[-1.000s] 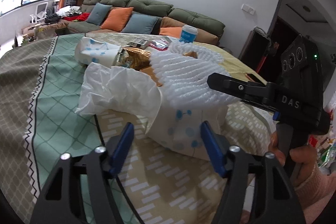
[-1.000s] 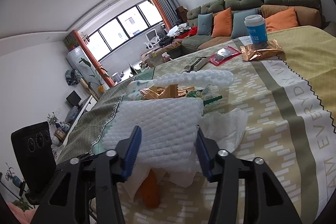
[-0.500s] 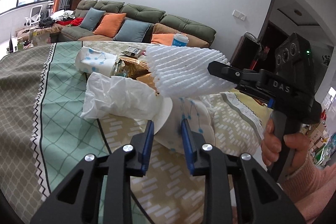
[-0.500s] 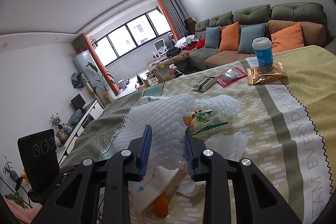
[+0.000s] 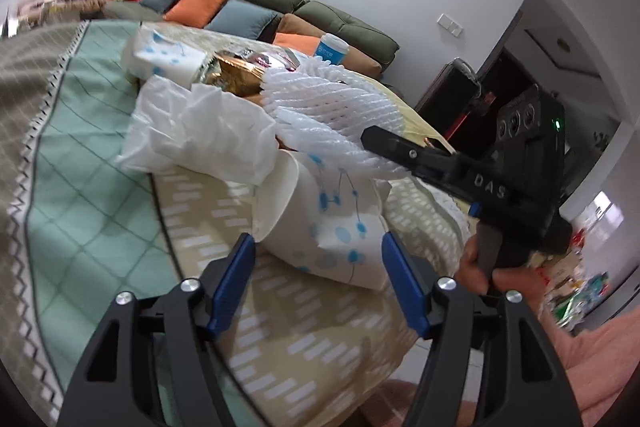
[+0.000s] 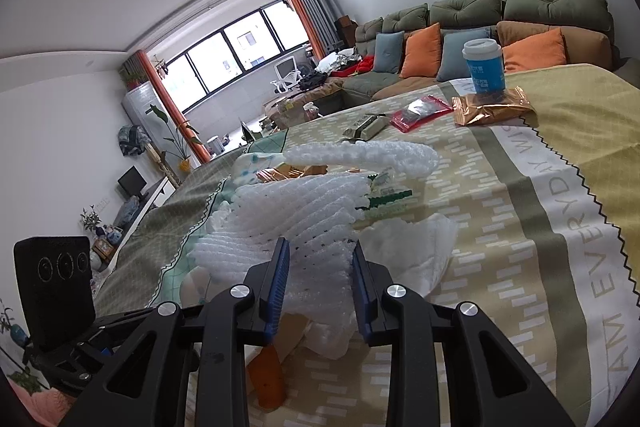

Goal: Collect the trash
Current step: 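Grasp the white blue-dotted paper cup with the left tool while the right tool holds the foam net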

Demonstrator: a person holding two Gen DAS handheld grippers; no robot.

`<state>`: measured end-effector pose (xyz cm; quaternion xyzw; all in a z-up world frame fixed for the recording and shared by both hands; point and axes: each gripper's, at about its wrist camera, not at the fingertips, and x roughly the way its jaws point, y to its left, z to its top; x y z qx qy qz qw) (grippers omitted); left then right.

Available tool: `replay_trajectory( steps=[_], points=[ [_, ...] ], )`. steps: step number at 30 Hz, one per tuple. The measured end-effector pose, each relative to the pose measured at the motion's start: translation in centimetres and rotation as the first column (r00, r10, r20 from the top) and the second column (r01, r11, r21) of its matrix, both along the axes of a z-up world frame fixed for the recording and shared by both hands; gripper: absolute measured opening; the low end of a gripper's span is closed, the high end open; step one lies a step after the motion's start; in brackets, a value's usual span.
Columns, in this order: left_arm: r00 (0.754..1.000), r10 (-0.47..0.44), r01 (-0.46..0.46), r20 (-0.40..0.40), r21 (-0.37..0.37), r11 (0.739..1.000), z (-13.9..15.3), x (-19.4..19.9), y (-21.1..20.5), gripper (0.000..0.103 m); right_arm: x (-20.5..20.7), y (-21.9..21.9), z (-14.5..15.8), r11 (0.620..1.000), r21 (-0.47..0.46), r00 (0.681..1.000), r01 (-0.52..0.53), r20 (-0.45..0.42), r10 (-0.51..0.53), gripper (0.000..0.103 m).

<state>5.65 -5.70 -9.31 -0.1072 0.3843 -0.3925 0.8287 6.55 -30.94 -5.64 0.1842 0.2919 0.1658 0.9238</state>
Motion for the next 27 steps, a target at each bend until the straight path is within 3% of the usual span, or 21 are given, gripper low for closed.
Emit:
replay_trajectory(
  steps=[3, 8, 11, 13, 16, 21, 23, 27],
  points=[
    [0.998, 0.007, -0.011, -0.057, -0.058, 0.998, -0.5, 0.9, 0.2, 0.067, 0.0, -0.1, -0.2, 1.000, 0.004, 1.000, -0.001, -0.001, 0.001, 0.030],
    [0.994, 0.045, -0.055, -0.103, -0.089, 0.995, -0.9, 1.6, 0.6, 0.050, 0.1, -0.1, -0.5, 1.000, 0.008, 1.000, -0.004, -0.007, 0.004, 0.030],
    [0.993, 0.053, -0.067, -0.106, -0.132, 0.989, -0.7, 1.4, 1.4, 0.049, 0.2, 0.2, -0.6, 1.000, 0.000, 1.000, -0.005, -0.008, 0.005, 0.030],
    [0.994, 0.053, -0.061, -0.092, -0.091, 0.994, -0.7, 1.3, 1.1, 0.050, 0.3, 0.4, -0.6, 1.000, -0.005, 1.000, -0.009, -0.010, 0.008, 0.030],
    [0.996, 0.031, -0.035, -0.088, -0.051, 0.998, -0.8, 0.8, 0.5, 0.057, 0.2, 0.8, -0.7, 1.000, -0.017, 1.000, -0.012, -0.009, 0.012, 0.030],
    [0.995, -0.029, 0.020, -0.098, -0.088, 0.996, -0.4, 0.2, -0.2, 0.075, 0.3, 0.8, -0.8, 0.999, -0.031, 1.000, -0.010, -0.011, 0.010, 0.030],
    [0.992, -0.062, 0.050, -0.106, -0.112, 0.992, -0.2, 0.2, -0.6, 0.089, 0.3, 0.7, -0.9, 1.000, -0.026, 1.000, -0.008, -0.016, 0.008, 0.030],
    [0.990, -0.072, 0.054, -0.118, -0.144, 0.988, -0.1, 0.3, -1.1, 0.093, 0.3, 0.8, -1.0, 1.000, -0.026, 1.000, -0.004, -0.018, 0.004, 0.030]
  ],
)
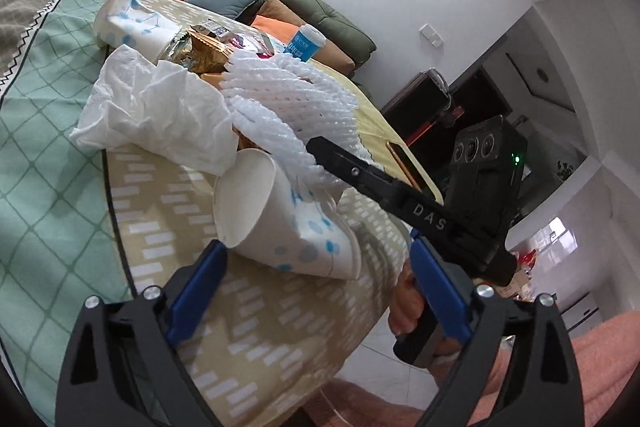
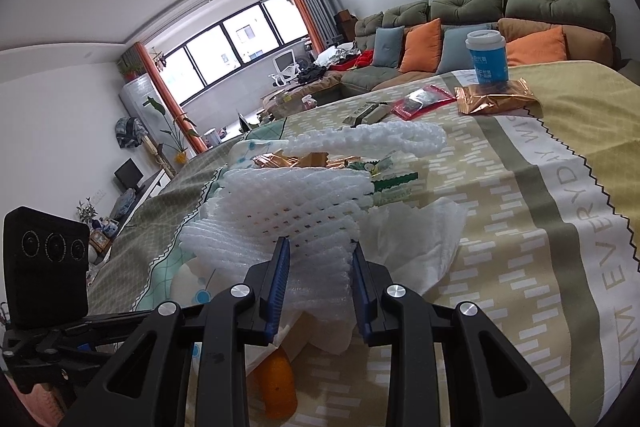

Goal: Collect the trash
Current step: 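Grasp the white blue-dotted paper cup with the left tool while the right tool holds the foam net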

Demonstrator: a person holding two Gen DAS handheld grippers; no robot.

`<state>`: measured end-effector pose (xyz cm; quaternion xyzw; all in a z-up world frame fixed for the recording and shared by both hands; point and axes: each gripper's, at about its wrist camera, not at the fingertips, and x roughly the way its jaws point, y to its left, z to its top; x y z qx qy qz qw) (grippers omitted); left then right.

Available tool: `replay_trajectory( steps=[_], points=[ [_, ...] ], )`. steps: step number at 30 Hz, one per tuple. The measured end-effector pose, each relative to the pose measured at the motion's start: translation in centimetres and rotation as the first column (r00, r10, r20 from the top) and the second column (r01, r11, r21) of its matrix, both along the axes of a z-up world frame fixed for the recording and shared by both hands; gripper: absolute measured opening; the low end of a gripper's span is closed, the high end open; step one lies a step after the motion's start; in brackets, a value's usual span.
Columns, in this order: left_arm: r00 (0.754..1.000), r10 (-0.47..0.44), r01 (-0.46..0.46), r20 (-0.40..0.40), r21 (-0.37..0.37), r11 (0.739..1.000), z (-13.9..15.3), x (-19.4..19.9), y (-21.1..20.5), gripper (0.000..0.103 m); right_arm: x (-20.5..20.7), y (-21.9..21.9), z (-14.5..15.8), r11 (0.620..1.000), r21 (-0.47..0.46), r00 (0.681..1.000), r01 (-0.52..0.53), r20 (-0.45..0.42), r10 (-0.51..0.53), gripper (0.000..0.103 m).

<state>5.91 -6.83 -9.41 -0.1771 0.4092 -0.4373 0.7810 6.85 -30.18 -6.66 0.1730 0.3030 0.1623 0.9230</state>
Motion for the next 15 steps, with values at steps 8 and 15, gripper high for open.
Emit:
replay_trajectory(
  steps=[8, 15],
  points=[
    [0.998, 0.042, -0.041, -0.050, 0.018, 0.999, 0.02, 1.04, -0.09, 0.087, -0.17, -0.18, -0.27, 1.000, 0.010, 1.000, 0.004, -0.009, -0.004, 0.030],
    [0.997, -0.007, 0.010, -0.074, 0.029, 1.000, 0.00, 0.36, -0.32, 0.087, -0.19, -0.13, -0.30, 1.000, 0.011, 1.000, 0.004, -0.009, -0.004, 0.030]
  ],
)
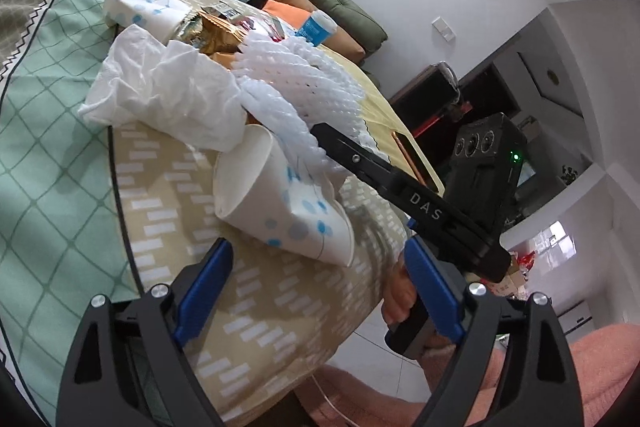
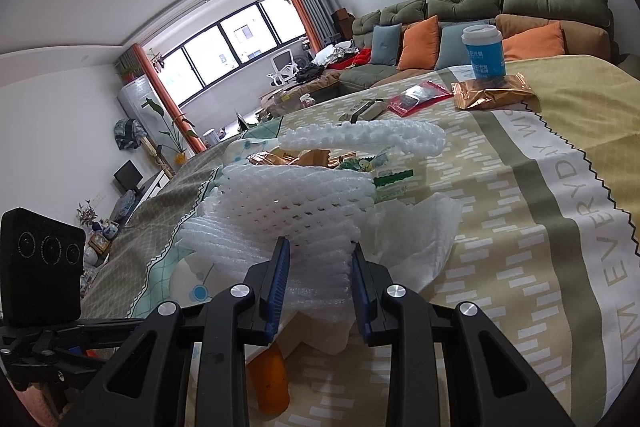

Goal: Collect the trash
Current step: 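Grasp the white blue-dotted paper cup with the left tool while the right tool holds the foam net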

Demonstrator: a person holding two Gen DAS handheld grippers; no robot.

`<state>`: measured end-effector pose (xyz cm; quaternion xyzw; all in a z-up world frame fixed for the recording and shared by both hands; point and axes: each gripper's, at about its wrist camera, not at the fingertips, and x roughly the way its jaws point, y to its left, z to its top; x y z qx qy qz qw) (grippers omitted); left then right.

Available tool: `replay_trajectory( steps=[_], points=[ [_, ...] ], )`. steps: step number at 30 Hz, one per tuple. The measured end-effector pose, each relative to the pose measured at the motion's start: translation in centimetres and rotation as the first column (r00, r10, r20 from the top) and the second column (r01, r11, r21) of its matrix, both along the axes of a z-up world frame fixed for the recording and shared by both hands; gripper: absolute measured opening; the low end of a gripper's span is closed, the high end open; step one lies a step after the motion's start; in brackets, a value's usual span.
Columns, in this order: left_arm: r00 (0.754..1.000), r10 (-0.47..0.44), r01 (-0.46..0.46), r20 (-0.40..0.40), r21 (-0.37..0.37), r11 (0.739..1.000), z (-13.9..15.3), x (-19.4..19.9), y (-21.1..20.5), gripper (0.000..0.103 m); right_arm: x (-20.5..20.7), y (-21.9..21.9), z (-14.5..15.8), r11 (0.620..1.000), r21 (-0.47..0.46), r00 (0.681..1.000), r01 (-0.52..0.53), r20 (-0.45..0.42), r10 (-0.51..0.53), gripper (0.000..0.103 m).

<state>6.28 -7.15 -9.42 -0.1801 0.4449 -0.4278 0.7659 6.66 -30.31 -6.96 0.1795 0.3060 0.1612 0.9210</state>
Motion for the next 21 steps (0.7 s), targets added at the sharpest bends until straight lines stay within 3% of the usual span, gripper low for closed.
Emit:
replay_trajectory(
  steps=[6, 7, 10, 16, 21],
  points=[
    [0.999, 0.035, -0.035, -0.032, 0.000, 0.999, -0.2, 2.2, -1.1, 0.087, -0.1, -0.1, -0.1, 1.000, 0.011, 1.000, 0.002, -0.001, -0.002, 0.030],
    [0.998, 0.046, -0.046, -0.038, 0.005, 0.999, -0.2, 2.5, -1.2, 0.083, 0.0, -0.2, -0.2, 1.000, 0.018, 1.000, 0.001, -0.005, 0.000, 0.030],
    [0.993, 0.076, -0.074, -0.087, 0.023, 0.997, -1.0, 3.7, -1.2, 0.047, 0.1, -0.5, -0.3, 0.999, 0.038, 1.000, -0.004, -0.012, 0.004, 0.030],
    [0.988, 0.106, -0.109, -0.109, -0.016, 0.994, -1.6, 3.9, -0.2, 0.032, -0.1, -0.3, 0.4, 0.999, 0.042, 1.000, -0.025, 0.000, 0.025, 0.029],
    [0.993, 0.107, -0.107, -0.040, -0.009, 0.994, -1.2, 2.2, 1.5, 0.025, -0.5, -0.3, 2.0, 0.995, 0.080, 0.997, -0.064, 0.040, 0.061, 0.027]
  ],
)
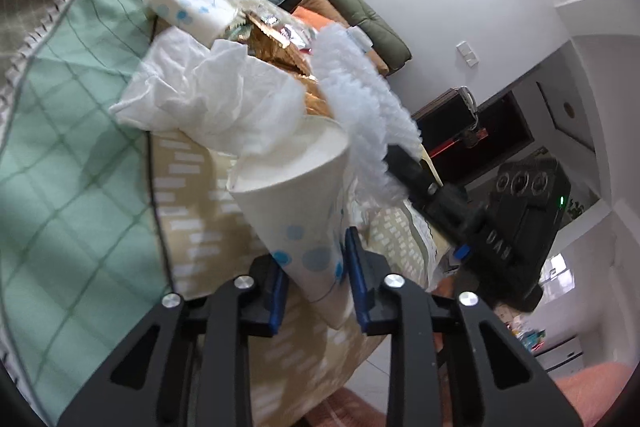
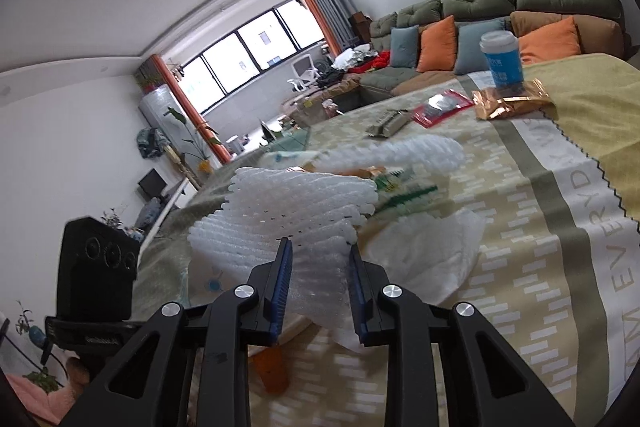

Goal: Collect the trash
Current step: 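Grasp the white blue-dotted paper cup with the left tool while the right tool holds the foam net, then carry cup and foam net to the teal bin and open both tools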

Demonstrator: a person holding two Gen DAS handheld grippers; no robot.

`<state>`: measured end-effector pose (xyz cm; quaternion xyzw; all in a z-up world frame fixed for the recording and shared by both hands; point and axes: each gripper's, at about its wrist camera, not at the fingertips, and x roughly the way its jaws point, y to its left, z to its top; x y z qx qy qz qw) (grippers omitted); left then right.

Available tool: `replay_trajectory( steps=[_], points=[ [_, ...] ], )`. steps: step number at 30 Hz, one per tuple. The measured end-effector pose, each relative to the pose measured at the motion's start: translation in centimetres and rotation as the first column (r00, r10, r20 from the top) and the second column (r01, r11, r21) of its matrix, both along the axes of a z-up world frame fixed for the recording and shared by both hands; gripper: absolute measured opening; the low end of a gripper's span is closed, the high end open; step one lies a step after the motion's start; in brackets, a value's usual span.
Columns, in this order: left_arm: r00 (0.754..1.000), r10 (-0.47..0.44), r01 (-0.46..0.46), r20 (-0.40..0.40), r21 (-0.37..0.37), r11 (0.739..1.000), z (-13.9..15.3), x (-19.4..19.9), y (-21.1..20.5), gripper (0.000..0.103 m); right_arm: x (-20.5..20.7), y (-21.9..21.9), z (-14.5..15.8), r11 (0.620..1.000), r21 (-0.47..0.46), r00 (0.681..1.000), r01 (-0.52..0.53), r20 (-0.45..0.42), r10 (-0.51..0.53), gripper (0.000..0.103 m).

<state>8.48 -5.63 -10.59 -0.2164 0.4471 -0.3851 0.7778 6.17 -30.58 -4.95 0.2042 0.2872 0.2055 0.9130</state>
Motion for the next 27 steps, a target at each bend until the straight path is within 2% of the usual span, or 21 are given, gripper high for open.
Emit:
replay_trajectory(
  steps=[5, 8, 10, 13, 19, 25, 27],
  points=[
    [0.994, 0.040, -0.046, 0.097, 0.060, 0.997, 1.5, -2.0, 2.9, 0.024, -0.2, 1.2, 2.4, 0.998, 0.022, 0.997, -0.057, 0.054, 0.056, 0.023],
    [0.991, 0.055, -0.061, 0.126, 0.048, 0.997, 2.2, -3.0, 5.0, 0.024, 0.1, 2.3, 3.6, 0.995, 0.031, 0.992, -0.097, 0.079, 0.094, 0.022],
    [0.984, 0.093, -0.102, 0.153, 0.054, 0.993, 2.7, -3.7, 6.5, 0.024, 0.3, 3.1, 4.1, 0.992, 0.029, 0.989, -0.119, 0.090, 0.116, 0.022],
    [0.958, 0.167, -0.189, 0.231, 0.077, 0.979, 3.8, -5.0, 8.9, 0.024, 0.9, 4.7, 4.5, 0.987, 0.026, 0.983, -0.161, 0.097, 0.158, 0.022],
    [0.930, 0.254, -0.288, 0.265, 0.098, 0.953, 4.6, -6.8, 12.2, 0.024, 1.8, 7.9, 4.5, 0.974, 0.012, 0.970, -0.228, 0.089, 0.226, 0.022],
    [0.878, 0.372, -0.421, 0.302, 0.115, 0.900, 5.8, -8.6, 17.2, 0.024, 3.0, 13.0, 4.9, 0.943, -0.011, 0.940, -0.332, 0.080, 0.332, 0.022],
    [0.846, 0.427, -0.488, 0.318, 0.140, 0.862, 6.5, -9.2, 19.2, 0.024, 3.5, 15.6, 4.9, 0.922, -0.019, 0.919, -0.387, 0.070, 0.388, 0.022]
  ],
)
